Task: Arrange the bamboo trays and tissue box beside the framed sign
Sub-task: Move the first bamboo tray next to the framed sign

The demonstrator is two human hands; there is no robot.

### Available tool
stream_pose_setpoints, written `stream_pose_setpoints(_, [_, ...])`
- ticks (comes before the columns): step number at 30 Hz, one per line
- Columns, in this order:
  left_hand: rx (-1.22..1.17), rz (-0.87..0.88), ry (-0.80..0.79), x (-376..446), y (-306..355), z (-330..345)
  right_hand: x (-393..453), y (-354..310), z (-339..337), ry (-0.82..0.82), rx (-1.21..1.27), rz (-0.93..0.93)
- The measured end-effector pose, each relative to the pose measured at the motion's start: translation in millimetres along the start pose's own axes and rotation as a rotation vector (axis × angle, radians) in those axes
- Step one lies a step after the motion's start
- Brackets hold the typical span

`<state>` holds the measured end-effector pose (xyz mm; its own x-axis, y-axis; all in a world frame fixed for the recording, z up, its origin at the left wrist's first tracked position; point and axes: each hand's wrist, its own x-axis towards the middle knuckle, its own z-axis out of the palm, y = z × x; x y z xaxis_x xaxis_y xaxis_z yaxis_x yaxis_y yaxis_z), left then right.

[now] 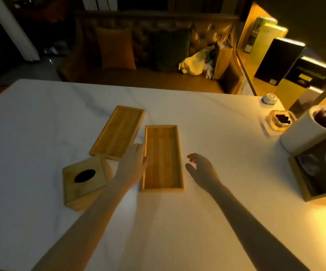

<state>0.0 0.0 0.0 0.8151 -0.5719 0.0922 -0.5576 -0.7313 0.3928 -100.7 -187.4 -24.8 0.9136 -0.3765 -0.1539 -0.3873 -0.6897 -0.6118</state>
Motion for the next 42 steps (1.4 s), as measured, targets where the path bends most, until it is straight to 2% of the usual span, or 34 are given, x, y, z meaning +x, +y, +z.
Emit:
stream_pose_setpoints(3, [0.007,0.009,0.045,-8,-16,32,-3,9,27,0.036,0.048,0.075])
stream_pose_setpoints(7, [0.098,-0.091,-0.064,-14,-37,70,5,20,53,-0.038,-0.108,0.138])
stream_pose_setpoints(12, [0.098,-0.234,-0.189,-19,-43,92,5,29,76,-0.09,-0.264,0.155])
stream_pose_setpoints(19, [-0.059,-0.362,-0.204,-17,-38,96,4,17,85,-0.065,-0.091,0.212])
stream_pose_setpoints(23, [-0.147,-0.399,-0.267,-11,-45,91,11,13,79,-0.104,0.16,0.29])
stream_pose_setpoints(25, [-0.277,-0.399,-0.224,-9,-46,84,12,10,70,-0.101,0.276,0.277])
stream_pose_setpoints(27, [-0.532,-0.439,-0.171,-8,-40,71,10,3,53,-0.123,0.385,0.29])
stream_pose_setpoints(30, [-0.975,-0.554,-0.275,-8,-33,48,6,-4,25,-0.135,0.516,0.275])
stream_pose_setpoints(32, [-1.125,-0.562,-0.346,-10,-34,41,2,-6,10,-0.151,0.58,0.279])
stream_pose_setpoints(36, [-1.244,-0.543,-0.405,-12,-26,27,-10,-6,-10,-0.144,0.621,0.274])
stream_pose_setpoints(42, [-1.23,-0.424,-0.429,-10,14,12,-39,4,-42,0.005,0.68,0.242])
